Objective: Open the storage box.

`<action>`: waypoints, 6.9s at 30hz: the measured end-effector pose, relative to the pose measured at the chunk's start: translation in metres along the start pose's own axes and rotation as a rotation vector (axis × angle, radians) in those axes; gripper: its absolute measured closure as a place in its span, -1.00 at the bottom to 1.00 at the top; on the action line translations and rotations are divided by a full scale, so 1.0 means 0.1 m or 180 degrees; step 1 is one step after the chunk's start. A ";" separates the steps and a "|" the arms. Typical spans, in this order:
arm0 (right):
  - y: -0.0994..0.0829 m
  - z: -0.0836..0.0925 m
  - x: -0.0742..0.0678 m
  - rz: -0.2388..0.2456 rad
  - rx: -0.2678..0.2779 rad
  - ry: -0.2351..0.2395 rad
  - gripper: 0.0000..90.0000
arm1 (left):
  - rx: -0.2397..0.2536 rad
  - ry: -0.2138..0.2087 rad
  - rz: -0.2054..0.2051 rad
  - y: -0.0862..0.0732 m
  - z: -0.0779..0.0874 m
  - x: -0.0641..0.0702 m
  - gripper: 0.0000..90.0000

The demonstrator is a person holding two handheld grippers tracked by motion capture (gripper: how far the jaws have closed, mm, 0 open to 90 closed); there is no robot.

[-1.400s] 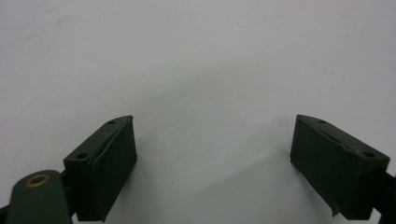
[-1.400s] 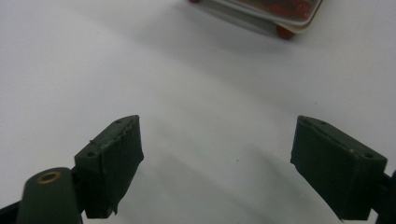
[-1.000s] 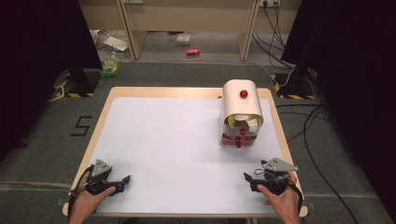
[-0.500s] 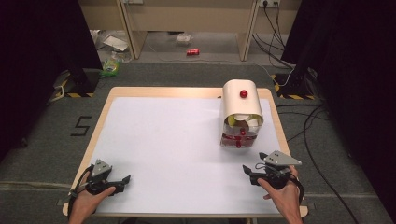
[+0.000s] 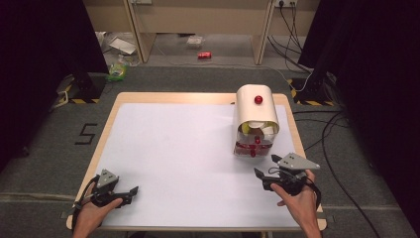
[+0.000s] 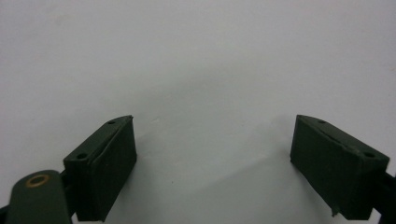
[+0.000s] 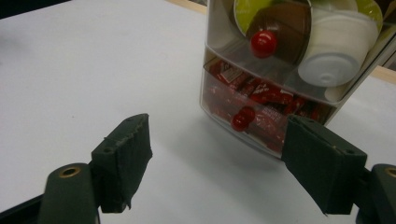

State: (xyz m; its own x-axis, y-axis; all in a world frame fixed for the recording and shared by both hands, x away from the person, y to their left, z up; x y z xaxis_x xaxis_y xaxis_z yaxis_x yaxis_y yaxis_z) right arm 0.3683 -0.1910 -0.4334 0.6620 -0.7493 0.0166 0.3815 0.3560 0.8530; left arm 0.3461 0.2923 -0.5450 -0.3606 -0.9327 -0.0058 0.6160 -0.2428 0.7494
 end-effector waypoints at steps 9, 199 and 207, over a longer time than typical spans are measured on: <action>0.19 0.00 0.04 0.0001 0.0058 -0.0005 -0.39 | -0.0002 0.0000 -0.0001 0.00 0.00 0.00 -0.70; 0.32 0.17 -0.12 0.0163 -0.0200 0.0166 -0.20 | 0.0002 -0.0004 0.0006 0.00 0.00 0.00 -0.70; 0.37 0.16 -0.08 0.0136 -0.0155 0.0094 -0.23 | 0.0001 -0.0003 0.0005 0.00 0.00 0.00 -0.70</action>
State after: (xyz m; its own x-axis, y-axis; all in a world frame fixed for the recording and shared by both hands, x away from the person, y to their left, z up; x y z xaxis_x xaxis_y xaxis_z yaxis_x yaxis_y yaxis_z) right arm 0.3667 -0.1810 -0.3937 0.6969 -0.7162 0.0365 0.3830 0.4148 0.8254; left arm 0.3460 0.2924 -0.5450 -0.3602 -0.9329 -0.0041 0.6163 -0.2413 0.7497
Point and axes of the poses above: each handheld gripper's, and its own axes: z roughly backward along the jaws, y roughly out of its top, x roughly to its right, the point moved 6 cm from there along -z, roughly forward along the jaws, and after that the axes turned 4 degrees about y, right-handed, at the moved point
